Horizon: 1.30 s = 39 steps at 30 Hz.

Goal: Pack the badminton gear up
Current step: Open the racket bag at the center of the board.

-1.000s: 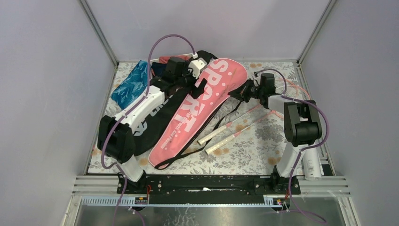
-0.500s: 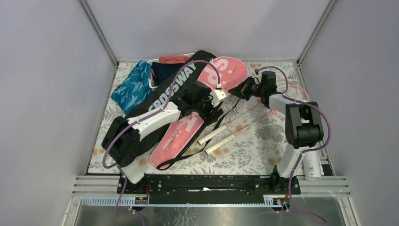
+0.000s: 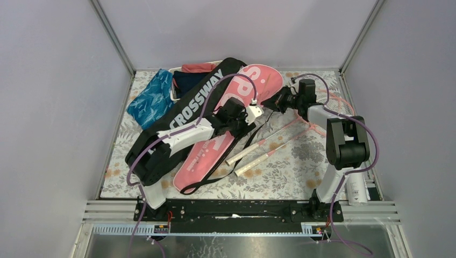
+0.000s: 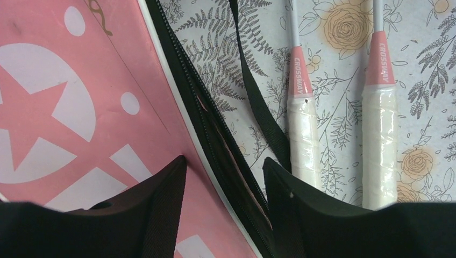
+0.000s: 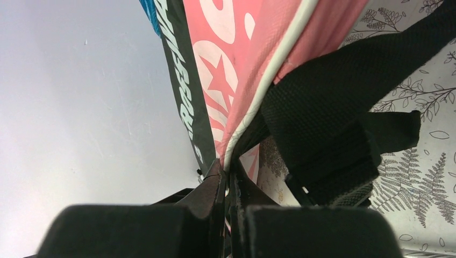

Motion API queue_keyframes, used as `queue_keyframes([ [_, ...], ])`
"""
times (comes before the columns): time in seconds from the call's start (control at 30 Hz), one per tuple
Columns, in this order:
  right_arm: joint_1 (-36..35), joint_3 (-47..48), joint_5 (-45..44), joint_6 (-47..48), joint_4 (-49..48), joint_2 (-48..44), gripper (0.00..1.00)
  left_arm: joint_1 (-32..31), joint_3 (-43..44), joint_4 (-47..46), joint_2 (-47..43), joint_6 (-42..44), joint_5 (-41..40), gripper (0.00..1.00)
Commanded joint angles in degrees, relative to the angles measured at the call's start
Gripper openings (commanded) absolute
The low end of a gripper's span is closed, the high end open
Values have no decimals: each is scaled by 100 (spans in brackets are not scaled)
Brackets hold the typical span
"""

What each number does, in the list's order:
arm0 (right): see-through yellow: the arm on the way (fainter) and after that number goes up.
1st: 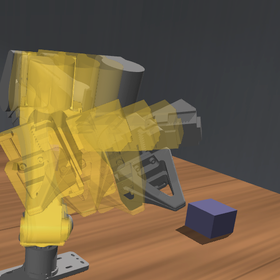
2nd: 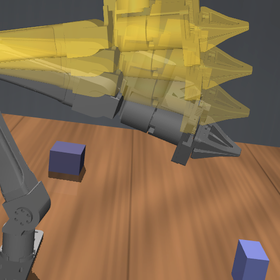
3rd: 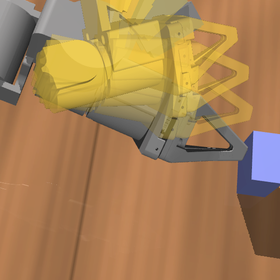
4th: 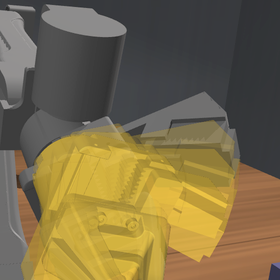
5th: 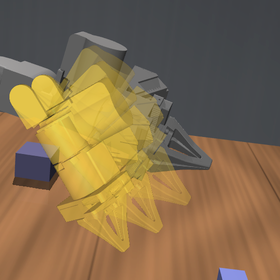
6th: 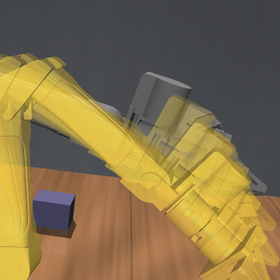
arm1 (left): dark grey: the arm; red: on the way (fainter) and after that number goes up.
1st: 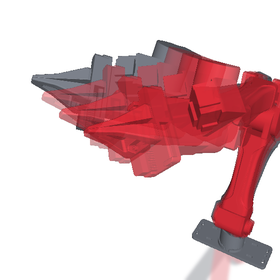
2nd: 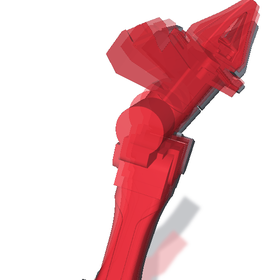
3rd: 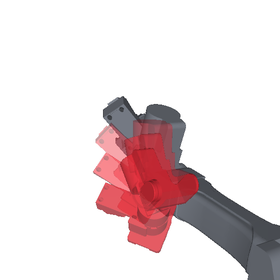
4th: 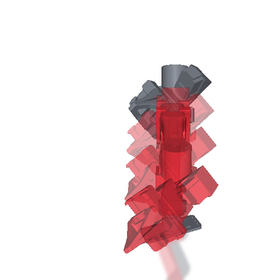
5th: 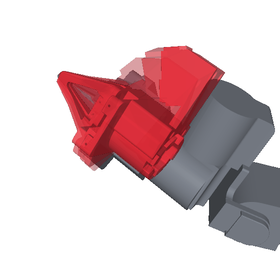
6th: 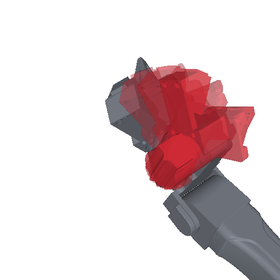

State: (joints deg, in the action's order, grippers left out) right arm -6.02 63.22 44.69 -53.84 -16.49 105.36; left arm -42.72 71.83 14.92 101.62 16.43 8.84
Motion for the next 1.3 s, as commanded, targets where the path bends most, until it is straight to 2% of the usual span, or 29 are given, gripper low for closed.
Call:
queue_keyframes([
  [0.0,-83,369,181,237,129,-211,0,-33,156,-165,22,121,-1,58],
  [0.17,-83,417,211,327,203,-147,0,-26,145,-116,-29,275,-27,55],
  [0.27,-83,436,232,352,228,-121,0,-24,168,-79,11,341,-40,45],
  [0.57,-83,507,317,444,350,-161,0,-24,331,30,166,273,-140,29],
  [0.67,-82,631,360,579,507,-196,0,-21,432,102,153,157,-181,17],
  [0.73,-83,763,401,746,749,-208,1,-17,517,164,125,88,-208,1],
  [0.9,-83,1362,425,1622,1940,-235,13,83,771,287,-75,-118,-161,0],
  [1.1,-81,2347,507,2669,3453,-169,51,393,1204,438,-293,-603,152,0],
  [1.27,-83,2760,719,3237,4060,-319,71,822,1793,684,-311,-1301,796,0],
])
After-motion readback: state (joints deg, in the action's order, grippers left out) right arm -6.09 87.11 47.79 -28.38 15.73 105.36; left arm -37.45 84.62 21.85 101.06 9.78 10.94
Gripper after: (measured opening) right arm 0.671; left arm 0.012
